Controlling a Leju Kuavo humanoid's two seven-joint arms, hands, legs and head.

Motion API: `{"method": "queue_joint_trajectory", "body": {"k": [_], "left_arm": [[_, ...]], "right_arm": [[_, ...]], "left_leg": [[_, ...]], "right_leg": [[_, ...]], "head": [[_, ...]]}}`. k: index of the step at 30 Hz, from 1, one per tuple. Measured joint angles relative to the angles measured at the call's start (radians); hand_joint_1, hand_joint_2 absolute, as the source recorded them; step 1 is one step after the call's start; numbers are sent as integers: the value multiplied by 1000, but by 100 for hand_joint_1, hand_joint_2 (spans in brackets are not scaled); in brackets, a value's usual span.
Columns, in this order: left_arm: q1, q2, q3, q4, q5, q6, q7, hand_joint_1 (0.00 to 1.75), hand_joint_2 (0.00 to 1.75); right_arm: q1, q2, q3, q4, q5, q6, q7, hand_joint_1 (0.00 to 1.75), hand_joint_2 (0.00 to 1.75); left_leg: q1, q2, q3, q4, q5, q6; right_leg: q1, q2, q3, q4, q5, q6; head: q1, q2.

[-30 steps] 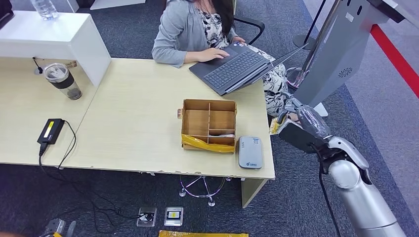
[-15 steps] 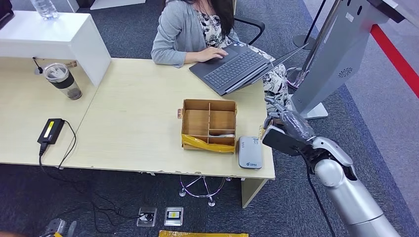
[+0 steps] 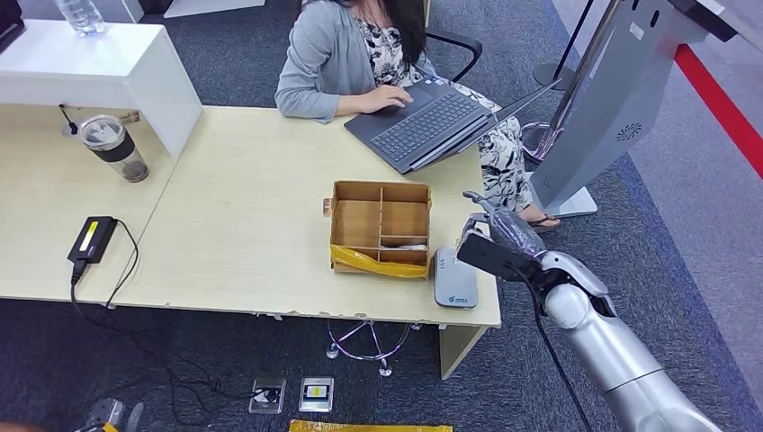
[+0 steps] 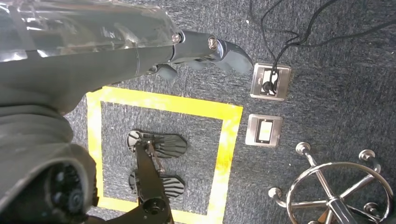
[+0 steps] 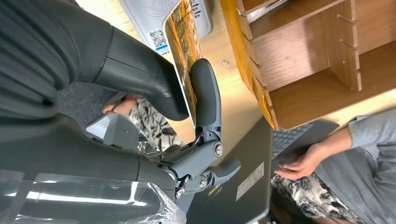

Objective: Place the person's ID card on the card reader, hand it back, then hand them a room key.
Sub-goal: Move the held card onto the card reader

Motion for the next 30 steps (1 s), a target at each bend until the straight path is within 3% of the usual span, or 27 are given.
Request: {"method": "queue_joint_trajectory", "body": {"k": [30], "left_arm": [[1,-4,0,1,9,-3,6,0,0]], "right_arm": [[-63,36,45,309,-50,-29,-61,175,175]], "left_leg": [[0,0,0,0,0,0]], "right_leg": [[0,0,0,0,0,0]], "head": [[0,0]]}}
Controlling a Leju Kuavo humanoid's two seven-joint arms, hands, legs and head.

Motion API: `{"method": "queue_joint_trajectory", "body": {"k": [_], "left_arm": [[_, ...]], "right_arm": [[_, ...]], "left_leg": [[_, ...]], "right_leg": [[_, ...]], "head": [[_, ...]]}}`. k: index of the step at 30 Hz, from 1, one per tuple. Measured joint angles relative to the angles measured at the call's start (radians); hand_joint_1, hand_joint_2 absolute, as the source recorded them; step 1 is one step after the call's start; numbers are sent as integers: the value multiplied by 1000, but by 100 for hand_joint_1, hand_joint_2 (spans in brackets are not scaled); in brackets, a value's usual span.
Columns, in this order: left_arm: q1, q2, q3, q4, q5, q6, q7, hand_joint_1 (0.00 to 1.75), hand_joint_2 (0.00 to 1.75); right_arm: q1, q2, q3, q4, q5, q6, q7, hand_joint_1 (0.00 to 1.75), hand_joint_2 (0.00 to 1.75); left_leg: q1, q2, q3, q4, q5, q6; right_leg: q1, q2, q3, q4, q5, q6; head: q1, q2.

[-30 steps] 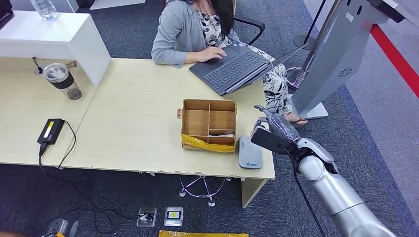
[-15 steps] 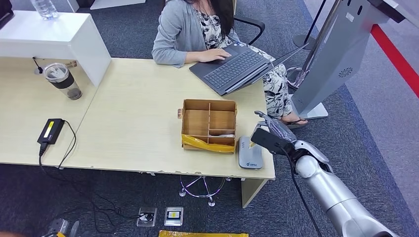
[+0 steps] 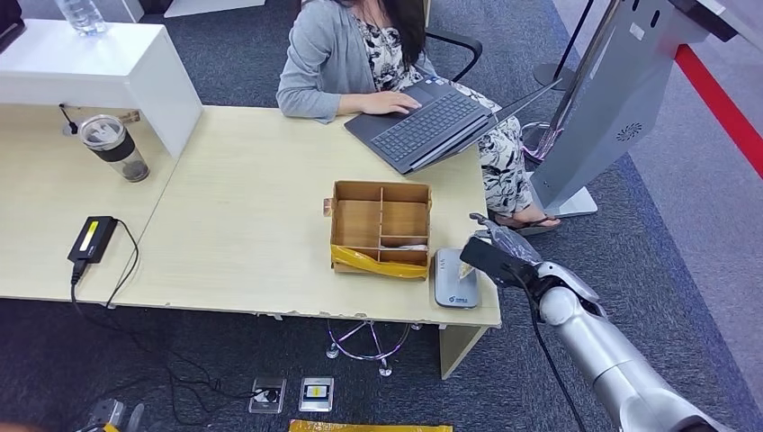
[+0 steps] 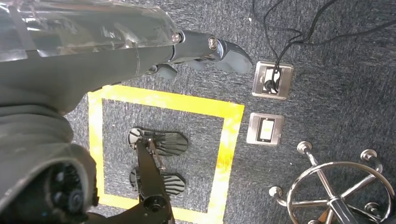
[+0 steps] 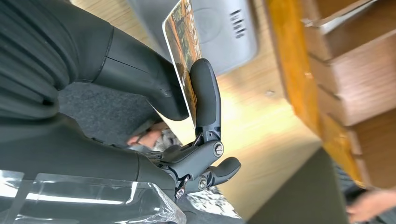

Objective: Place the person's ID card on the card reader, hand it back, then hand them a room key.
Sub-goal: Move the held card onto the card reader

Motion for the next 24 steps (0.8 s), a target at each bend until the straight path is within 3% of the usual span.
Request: {"method": "queue_joint_trajectory", "body": {"k": [24], "left_arm": [[0,-3,0,2,12,-7,11,0,0]], "right_arm": [[-54,15,-2,134,-9,-22,-29,175,175]], "left_leg": [[0,2,1,0,0,0]], "right_leg": [[0,2,0,0,1,0]], "head": [[0,0]]}}
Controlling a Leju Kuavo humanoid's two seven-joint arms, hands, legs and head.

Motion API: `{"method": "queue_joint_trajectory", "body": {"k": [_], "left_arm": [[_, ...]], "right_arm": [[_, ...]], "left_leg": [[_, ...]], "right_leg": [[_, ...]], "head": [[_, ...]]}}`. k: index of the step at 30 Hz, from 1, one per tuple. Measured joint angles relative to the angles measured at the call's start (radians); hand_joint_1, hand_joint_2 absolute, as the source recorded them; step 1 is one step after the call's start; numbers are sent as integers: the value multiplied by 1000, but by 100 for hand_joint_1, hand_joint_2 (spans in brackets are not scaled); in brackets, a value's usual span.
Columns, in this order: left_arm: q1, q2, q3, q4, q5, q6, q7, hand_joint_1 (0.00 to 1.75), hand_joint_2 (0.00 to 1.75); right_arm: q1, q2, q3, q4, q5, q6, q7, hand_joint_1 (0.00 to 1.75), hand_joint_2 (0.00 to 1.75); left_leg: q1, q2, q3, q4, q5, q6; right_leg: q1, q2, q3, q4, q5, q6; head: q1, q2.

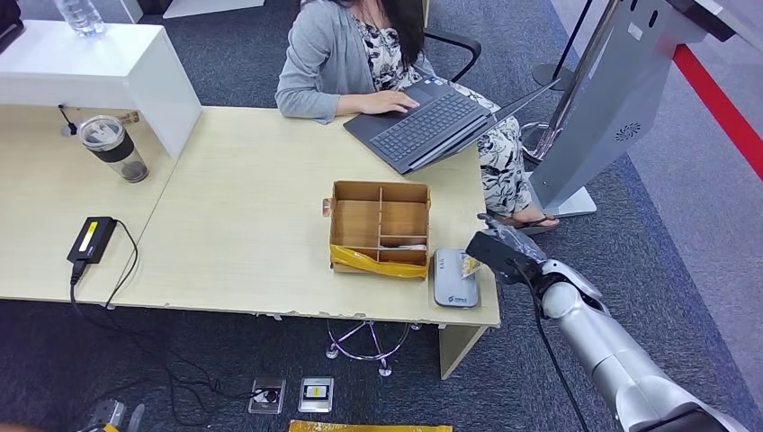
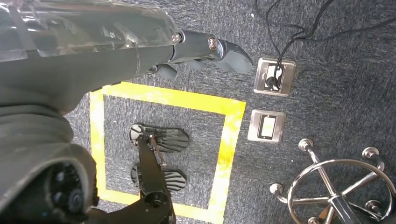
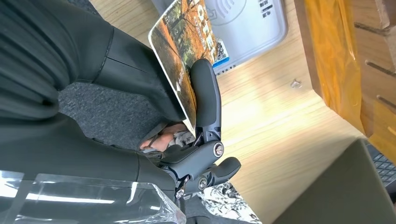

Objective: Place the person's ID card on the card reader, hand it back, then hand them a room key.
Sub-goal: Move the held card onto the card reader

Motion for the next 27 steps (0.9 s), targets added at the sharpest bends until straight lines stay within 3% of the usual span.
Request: {"method": "queue_joint_trajectory", "body": {"k": [12,21,27], "left_arm": [[1,0,0,2,-9,4,0,0,0],[2,0,0,5,-35,4,-18,0,0],[1,0,0,6,-49,-1,-24,0,0]], "right_arm": [[-85,-72,-76,-49,-14,20,41,175,175],[-211,-162,-147,-234,-20,119,124,175,175],[-261,-164,-145,-387,-35,160,167,175,175]], "left_leg": [[0,0,-1,1,0,0],[0,0,-1,2,0,0],[0,1,-1,2,0,0]], "right_leg": [[0,0,0,0,0,0],[0,0,0,0,0,0],[0,1,0,1,0,0]], "head": [[0,0],[0,0],[0,0]]}}
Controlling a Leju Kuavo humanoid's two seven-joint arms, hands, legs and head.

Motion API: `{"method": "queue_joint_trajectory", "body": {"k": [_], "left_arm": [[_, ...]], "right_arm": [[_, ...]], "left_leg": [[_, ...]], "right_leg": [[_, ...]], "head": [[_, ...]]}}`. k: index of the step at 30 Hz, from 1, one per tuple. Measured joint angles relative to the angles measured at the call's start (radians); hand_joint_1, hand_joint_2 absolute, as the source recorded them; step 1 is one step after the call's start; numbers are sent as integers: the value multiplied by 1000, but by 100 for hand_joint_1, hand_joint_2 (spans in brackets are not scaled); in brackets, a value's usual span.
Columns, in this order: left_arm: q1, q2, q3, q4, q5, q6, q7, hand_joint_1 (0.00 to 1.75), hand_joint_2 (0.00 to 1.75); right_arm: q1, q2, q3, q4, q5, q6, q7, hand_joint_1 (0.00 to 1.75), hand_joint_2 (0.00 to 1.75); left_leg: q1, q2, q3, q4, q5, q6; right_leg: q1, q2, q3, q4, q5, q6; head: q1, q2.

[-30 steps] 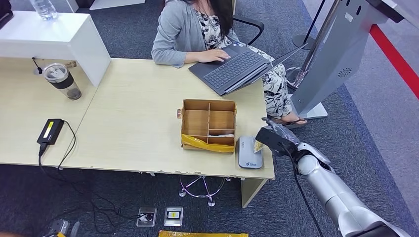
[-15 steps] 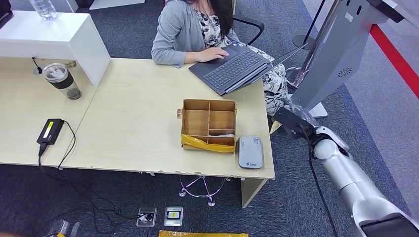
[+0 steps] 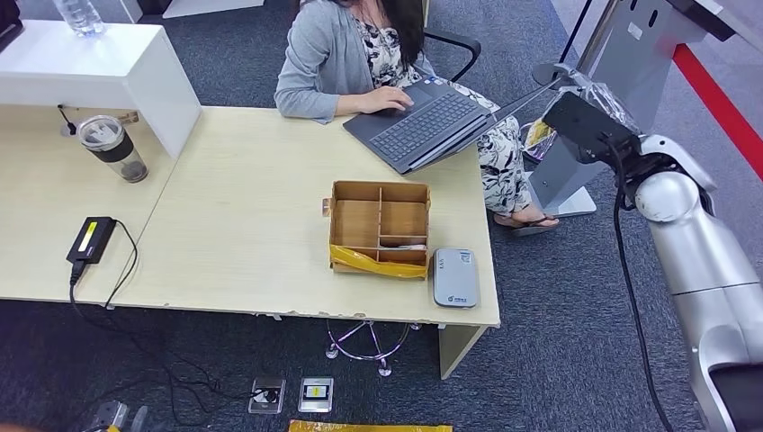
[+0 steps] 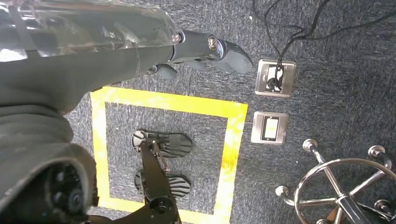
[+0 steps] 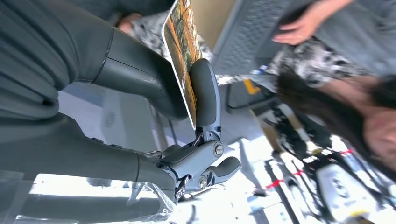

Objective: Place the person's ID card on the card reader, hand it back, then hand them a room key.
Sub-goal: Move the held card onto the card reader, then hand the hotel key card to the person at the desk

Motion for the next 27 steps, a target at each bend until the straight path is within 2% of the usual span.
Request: {"method": "queue_joint_trajectory", "body": {"k": [6,14,21,27], "left_arm": [[-3,-5,0,0,-11,1,-5,0,0],[-9,-16,-1,0,-16,4,-5,0,0],[-22,-27,-7,-1,-26,13,-2,0,0],[-28,-34,-7,-1,-35,14,7,0,0]], "right_arm": [[-22,67,33,-105,16,2,18,175,175],[-28,180,101,-115,57,-43,-22,175,175],[-79,302,152,-1,121,-119,-85,175,175],[-118,374,180,113,146,-150,-104,175,175]], "left_leg": [[0,0,0,0,0,0],[0,0,0,0,0,0],[1,1,0,0,0,0],[1,1,0,0,1,-1]], "right_leg": [[1,0,0,1,0,0],[1,0,0,1,0,0],[1,1,-1,2,0,0],[1,1,-1,2,0,0]], "head": [[0,0],[0,0],[0,0],[0,0]]}}
